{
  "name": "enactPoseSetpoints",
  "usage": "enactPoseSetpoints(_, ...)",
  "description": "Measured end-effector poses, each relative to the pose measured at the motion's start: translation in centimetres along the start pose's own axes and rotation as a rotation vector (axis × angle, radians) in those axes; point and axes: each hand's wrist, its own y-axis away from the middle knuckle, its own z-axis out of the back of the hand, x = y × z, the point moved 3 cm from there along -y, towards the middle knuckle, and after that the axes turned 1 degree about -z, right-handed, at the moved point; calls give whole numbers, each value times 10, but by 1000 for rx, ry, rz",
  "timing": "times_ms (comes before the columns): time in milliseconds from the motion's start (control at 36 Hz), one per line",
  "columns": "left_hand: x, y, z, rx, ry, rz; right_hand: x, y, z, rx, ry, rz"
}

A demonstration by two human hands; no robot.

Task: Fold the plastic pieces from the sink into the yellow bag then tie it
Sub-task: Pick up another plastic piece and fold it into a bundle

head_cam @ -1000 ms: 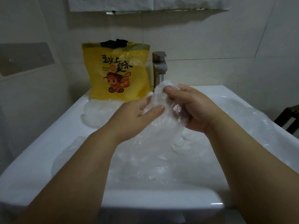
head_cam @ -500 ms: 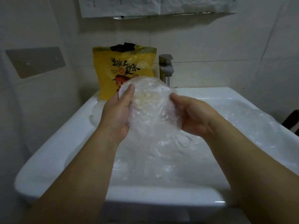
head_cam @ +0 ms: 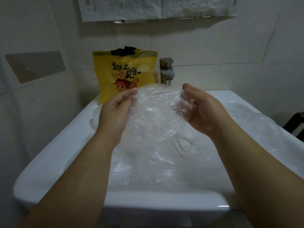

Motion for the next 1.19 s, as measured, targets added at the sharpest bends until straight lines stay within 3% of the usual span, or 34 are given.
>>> enactPoseSetpoints(139, -2, 0, 4, 56, -105, -82, -1, 2, 4, -36, 373, 37)
enactPoseSetpoints(306, -1, 0, 14, 29, -421, -150, -1, 0, 9, -120, 822, 130)
enactPoseSetpoints(472, -2, 1, 16, 11, -584, -267, 1, 1, 11, -180, 1074, 246)
enactPoseSetpoints(528, -4, 0, 14, 4, -497, -205, 3, 0, 11, -195, 1037, 289)
enactPoseSetpoints(583, -6, -2, 12, 29, -247, -63, 4, -1, 11, -212, 949, 279)
enactPoseSetpoints(639, -9, -3, 8, 87, 82, 101, 3, -2, 11, -181, 747, 218)
enactPoseSetpoints(694, -11, -3, 5, 121, 245, 179, 2, -2, 4, -62, 465, 163)
enactPoseSetpoints(806, -5, -4, 2, 44, 122, 111, 0, 2, -6, 33, 181, 153)
enactPoseSetpoints(917, 3, -6, 7, -69, -116, -50, -2, 2, -2, -154, 312, 209)
enactPoseSetpoints(1000, 2, -5, 7, -83, -163, -24, -3, 0, 2, -243, 379, 252)
enactPoseSetpoints(1111, -5, 0, -6, 280, 304, 280, -1, 0, 3, -284, 347, 252)
enactPoseSetpoints(1194, -7, 11, -12, 393, 226, 344, 0, 1, 4, -286, 320, 236)
